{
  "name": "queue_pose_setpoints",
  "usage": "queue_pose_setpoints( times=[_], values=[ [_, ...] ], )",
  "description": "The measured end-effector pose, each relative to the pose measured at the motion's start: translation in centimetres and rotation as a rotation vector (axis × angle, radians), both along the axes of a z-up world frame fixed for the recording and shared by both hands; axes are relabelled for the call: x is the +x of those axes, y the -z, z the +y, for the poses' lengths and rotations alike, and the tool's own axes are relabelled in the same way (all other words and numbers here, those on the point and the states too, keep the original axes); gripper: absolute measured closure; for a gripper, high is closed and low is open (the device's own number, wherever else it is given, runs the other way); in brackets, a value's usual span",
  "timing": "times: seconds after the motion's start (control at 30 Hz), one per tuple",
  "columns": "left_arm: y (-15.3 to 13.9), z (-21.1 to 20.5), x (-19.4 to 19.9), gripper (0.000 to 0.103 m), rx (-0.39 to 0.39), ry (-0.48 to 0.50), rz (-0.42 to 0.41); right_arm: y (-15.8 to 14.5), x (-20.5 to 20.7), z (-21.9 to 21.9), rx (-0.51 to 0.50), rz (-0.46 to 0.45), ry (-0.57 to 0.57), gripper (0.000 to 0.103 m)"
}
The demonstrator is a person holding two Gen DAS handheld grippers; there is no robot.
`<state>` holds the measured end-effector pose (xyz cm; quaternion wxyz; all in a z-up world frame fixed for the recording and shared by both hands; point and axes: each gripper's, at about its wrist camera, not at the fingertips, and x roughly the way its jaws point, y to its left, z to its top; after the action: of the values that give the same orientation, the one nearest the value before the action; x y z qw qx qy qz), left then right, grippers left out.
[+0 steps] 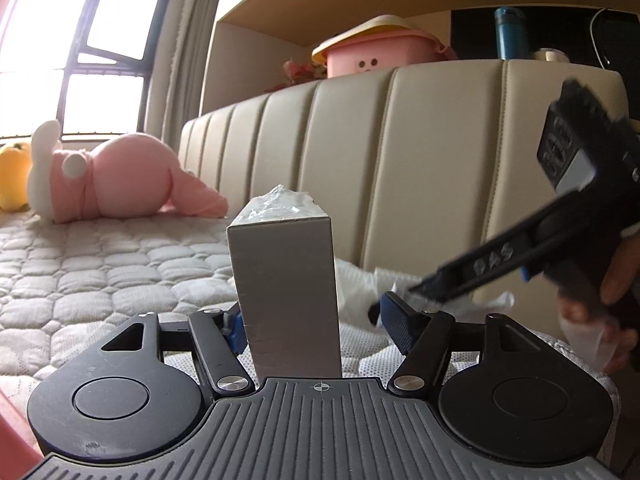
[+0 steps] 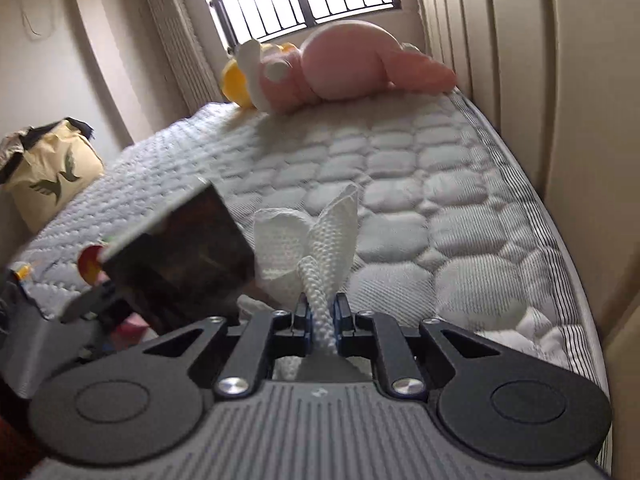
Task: Clean container
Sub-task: 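Tilt the white box in the left tool while the right tool wipes its end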
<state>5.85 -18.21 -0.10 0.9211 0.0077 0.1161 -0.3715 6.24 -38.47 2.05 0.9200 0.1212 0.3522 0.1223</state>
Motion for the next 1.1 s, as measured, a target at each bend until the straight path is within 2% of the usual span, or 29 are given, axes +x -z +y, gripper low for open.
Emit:
queue_pose_setpoints(
  times=[0.07, 0.13, 0.3, 0.37, 0.47, 0.6, 0.8, 0.87, 0.97, 1.1],
  values=[
    [0.1, 0.1, 0.0, 0.028, -0.001, 0.001, 0.004, 0.3, 0.1, -0.4, 0.031, 0.005, 0.011, 0.091],
    [0.1, 0.1, 0.0, 0.026, 0.002, 0.002, 0.006, -0.5, 0.0, -0.7, 0.114, -0.025, 0.001, 0.091],
    [0.2, -0.3, -0.2, 0.021, 0.031, 0.015, -0.001, -4.4, -1.0, 0.7, 0.288, -0.149, -0.134, 0.091],
    [0.3, -0.3, -0.3, 0.019, 0.039, 0.013, -0.003, -5.5, -1.8, 2.3, 0.317, -0.171, -0.232, 0.091],
    [0.3, -0.2, -0.2, 0.018, 0.04, 0.004, 0.008, -5.6, -2.3, 4.1, 0.268, -0.156, -0.283, 0.088],
    [0.2, -0.1, -0.1, 0.018, 0.05, -0.004, 0.022, -4.1, -1.1, 3.4, 0.217, -0.106, -0.203, 0.088],
    [-0.1, 0.6, -0.4, 0.019, 0.052, -0.016, 0.013, -0.5, 1.0, -0.5, 0.26, -0.023, -0.037, 0.088],
    [-0.4, 0.7, -0.5, 0.022, 0.054, -0.022, -0.002, 1.0, 1.2, -1.6, 0.279, 0.019, 0.011, 0.088],
    [-0.9, 0.5, -0.3, 0.036, 0.087, -0.039, -0.035, 2.7, 0.9, -2.3, 0.322, 0.063, 0.05, 0.087],
    [-1.9, 0.6, 0.5, 0.04, 0.053, -0.006, 0.014, 3.5, -0.4, -2.0, 0.333, 0.058, 0.035, 0.088]
  ],
)
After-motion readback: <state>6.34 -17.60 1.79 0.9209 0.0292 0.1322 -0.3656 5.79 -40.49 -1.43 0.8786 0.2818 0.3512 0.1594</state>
